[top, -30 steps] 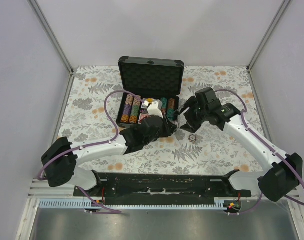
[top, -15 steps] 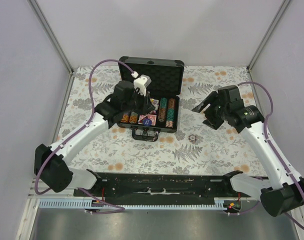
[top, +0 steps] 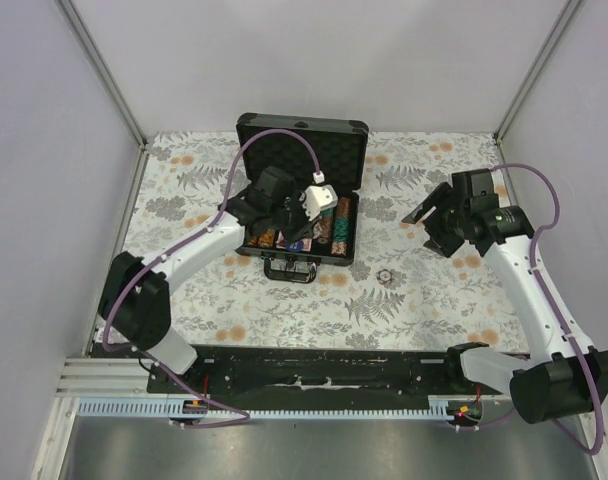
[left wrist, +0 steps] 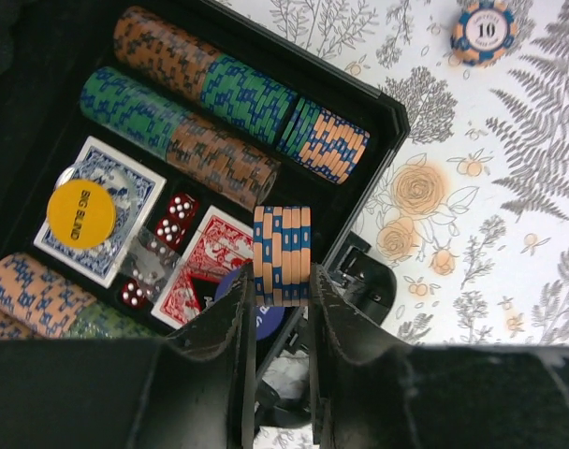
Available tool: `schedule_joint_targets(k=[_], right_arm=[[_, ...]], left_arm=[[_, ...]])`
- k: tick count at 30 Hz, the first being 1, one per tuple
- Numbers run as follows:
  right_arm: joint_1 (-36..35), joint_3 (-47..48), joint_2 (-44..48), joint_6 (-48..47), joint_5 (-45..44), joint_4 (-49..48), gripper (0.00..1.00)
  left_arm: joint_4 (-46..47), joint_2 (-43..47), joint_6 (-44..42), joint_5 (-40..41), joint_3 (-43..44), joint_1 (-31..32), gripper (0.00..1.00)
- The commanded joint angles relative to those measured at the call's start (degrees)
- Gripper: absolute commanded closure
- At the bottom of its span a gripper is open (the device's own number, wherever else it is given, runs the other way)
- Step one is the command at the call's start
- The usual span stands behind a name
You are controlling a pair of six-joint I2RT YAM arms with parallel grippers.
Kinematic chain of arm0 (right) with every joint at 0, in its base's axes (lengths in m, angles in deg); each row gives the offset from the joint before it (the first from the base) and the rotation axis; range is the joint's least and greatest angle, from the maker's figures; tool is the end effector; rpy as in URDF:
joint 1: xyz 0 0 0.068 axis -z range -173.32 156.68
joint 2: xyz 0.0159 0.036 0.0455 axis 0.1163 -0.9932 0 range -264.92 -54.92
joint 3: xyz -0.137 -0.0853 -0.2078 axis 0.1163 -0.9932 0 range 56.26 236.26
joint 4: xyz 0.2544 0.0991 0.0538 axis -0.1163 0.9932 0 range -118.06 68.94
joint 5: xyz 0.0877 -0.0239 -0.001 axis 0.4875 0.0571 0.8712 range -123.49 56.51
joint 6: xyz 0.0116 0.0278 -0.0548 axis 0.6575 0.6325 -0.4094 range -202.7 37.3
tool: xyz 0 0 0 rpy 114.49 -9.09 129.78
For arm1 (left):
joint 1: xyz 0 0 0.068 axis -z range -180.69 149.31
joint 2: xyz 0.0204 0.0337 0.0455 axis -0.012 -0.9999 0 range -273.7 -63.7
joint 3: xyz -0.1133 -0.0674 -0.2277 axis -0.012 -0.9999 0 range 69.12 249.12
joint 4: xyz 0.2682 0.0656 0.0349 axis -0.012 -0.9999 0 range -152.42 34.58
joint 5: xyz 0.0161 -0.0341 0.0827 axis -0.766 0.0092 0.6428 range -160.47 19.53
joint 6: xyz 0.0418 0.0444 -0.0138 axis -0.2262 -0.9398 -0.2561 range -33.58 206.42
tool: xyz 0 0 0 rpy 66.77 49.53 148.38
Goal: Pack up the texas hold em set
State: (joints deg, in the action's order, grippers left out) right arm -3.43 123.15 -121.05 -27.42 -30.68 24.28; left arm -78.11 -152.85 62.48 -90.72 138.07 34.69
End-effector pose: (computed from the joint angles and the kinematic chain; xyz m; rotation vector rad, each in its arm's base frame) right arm 0.2505 0.0470 0.3140 0.9598 2.3642 0.5330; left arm 0.2927 -0.2279 0.2522 1.2990 1.9179 -0.5108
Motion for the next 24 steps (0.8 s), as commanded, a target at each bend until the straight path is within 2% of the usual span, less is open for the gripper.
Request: schedule_joint_targets(k=[1,9,24], right_arm=[[1.8,-0.4,-0.8,-2.0,1.3,-1.1,0.2],[3.5,-1.5,-2.7,-2.0,2.6,-1.8,0.2],[4.6,-2.9,-5.3,-2.0,4.1,-3.0,0.2]], left_arm=[[-0.4,-4.7,-11.8,-3.7,5.7,0.0,0.98],[-3.2,-10.7,-23.5,-5.7,7.9,0.0,0.98],[-10.2,-17.8,-31.4,-7.2,13.3,0.8,0.98]])
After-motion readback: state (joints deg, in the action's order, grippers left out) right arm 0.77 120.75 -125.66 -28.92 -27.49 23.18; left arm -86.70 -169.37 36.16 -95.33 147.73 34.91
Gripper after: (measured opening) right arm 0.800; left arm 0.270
